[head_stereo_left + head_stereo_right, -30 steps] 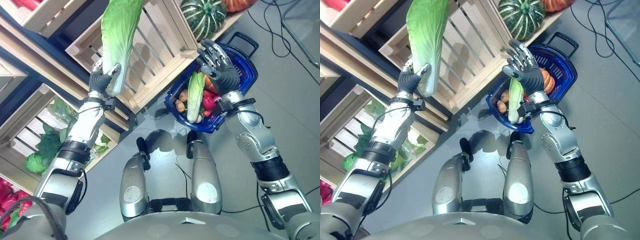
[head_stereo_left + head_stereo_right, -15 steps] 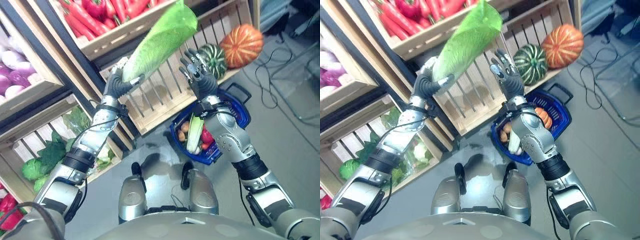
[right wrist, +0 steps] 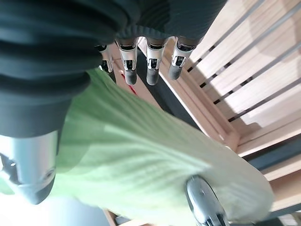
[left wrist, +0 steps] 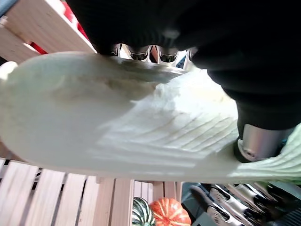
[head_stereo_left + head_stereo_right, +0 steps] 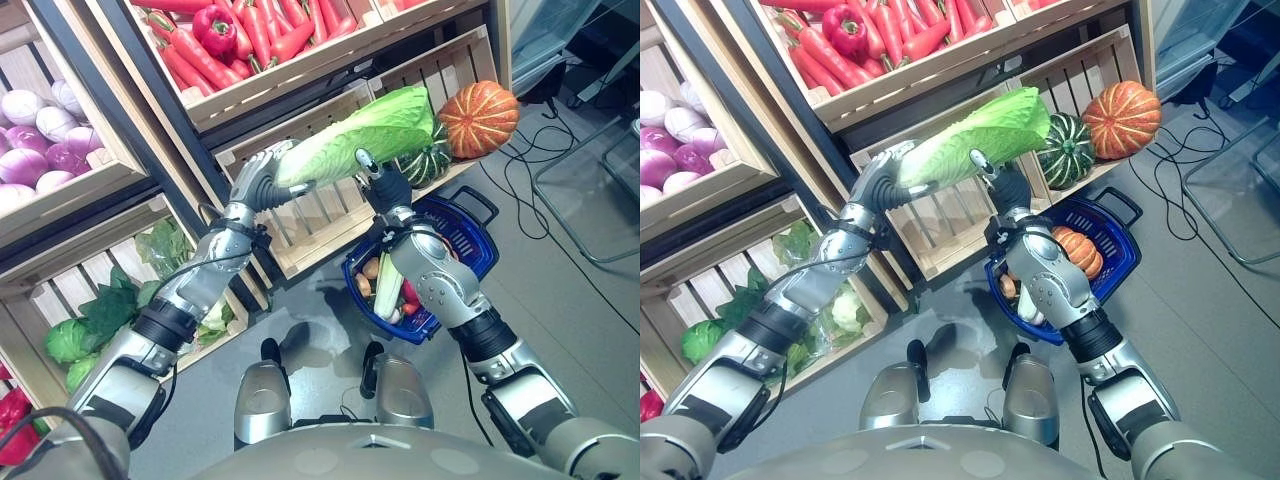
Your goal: Pick up fruits and vegetables into the basket
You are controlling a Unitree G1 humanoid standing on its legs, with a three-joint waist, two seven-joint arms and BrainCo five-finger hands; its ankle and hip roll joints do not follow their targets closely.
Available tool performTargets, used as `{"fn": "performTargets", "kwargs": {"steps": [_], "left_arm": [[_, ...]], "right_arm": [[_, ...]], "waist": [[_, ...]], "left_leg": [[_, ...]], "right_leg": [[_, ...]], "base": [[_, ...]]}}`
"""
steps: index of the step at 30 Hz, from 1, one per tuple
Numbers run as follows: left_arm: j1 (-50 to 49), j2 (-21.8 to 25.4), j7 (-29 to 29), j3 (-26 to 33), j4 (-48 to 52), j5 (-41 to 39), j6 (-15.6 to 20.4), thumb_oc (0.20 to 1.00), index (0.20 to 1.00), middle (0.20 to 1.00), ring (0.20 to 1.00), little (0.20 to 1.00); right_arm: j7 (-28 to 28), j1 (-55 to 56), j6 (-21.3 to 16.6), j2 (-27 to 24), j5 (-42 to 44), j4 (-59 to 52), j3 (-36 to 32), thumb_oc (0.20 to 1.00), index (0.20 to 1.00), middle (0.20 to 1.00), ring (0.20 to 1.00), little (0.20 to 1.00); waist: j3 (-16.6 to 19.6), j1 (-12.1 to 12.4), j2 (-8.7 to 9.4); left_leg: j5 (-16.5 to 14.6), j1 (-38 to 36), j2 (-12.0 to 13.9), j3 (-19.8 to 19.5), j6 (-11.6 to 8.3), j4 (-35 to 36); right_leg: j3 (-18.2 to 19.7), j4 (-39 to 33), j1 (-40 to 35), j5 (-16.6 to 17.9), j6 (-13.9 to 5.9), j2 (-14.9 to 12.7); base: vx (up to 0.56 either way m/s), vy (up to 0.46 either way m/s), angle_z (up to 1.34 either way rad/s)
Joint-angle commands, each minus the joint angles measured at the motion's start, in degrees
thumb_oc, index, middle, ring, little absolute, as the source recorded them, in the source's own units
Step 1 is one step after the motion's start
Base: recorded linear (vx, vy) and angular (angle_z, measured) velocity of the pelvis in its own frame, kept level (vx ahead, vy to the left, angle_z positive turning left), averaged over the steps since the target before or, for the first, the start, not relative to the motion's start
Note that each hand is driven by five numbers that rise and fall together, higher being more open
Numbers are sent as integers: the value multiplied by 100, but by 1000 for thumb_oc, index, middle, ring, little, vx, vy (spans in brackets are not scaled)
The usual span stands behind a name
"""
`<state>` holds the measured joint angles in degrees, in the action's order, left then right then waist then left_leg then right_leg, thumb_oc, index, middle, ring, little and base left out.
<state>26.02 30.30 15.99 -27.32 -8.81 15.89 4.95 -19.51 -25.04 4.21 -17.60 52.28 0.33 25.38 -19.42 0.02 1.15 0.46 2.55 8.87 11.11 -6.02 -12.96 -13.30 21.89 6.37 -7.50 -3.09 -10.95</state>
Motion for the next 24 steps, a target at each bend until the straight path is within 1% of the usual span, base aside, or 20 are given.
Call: {"fn": "performTargets", "kwargs": {"steps": [1,6,12,15,16,17,20,23,24], "left_arm": [[337,137,81,-179,692,355,139,200,200,200,200,200],[425,142,-20,-349,751,697,1,200,200,200,200,200],[506,156,-253,-612,778,1152,72,200,200,200,200,200],[490,150,-442,-800,884,1451,118,200,200,200,200,200],[482,150,-466,-842,891,1486,127,200,200,200,200,200],[445,156,-456,-940,855,1553,181,200,200,200,200,200],[389,153,-389,-1077,725,1573,345,200,200,200,200,200],[344,164,-356,-1169,653,1402,360,200,200,200,200,200],[307,162,-390,-1193,605,1211,341,376,376,376,376,376]], "right_arm": [[96,-193,-40,216,286,-140,96,1000,1000,1000,1000,1000],[23,-276,-78,288,369,-69,182,1000,1000,1000,1000,1000],[99,-368,-57,300,545,-65,211,1000,1000,1000,1000,1000],[186,-419,-213,319,715,-91,202,1000,1000,1000,1000,1000],[176,-423,-280,332,722,-87,202,959,959,959,959,959],[169,-431,-480,368,664,-58,197,200,200,200,200,200],[183,-476,-757,403,579,77,129,200,200,200,200,200],[202,-531,-981,395,413,159,49,200,200,200,200,200],[208,-542,-1044,374,308,172,-14,200,200,200,200,200]], "waist": [[149,34,135],[130,54,149],[136,66,165],[143,92,167],[143,96,163],[141,98,154],[158,107,138],[120,109,110],[90,103,95]], "left_leg": [[-918,-111,-179,189,366,-415],[-916,-124,-172,187,367,-400],[-919,-151,-166,194,365,-361],[-918,-141,-159,198,358,-352],[-916,-141,-159,196,357,-349],[-912,-150,-154,197,357,-331],[-899,-151,-146,209,350,-315],[-890,-145,-133,207,342,-303],[-888,-130,-134,201,339,-306]], "right_leg": [[49,-786,-512,211,-265,-39],[48,-805,-529,223,-288,-33],[42,-839,-548,232,-316,-34],[14,-861,-552,244,-330,-47],[12,-860,-550,246,-333,-49],[3,-861,-550,248,-338,-52],[-11,-878,-554,251,-342,-55],[-39,-871,-545,245,-338,-62],[-44,-855,-523,244,-338,-65]], "base": [[0,0,0],[0,0,0],[-4,-3,-1],[0,0,0],[0,0,0],[0,0,0],[0,0,0],[-13,-2,1],[-34,-6,1]]}}
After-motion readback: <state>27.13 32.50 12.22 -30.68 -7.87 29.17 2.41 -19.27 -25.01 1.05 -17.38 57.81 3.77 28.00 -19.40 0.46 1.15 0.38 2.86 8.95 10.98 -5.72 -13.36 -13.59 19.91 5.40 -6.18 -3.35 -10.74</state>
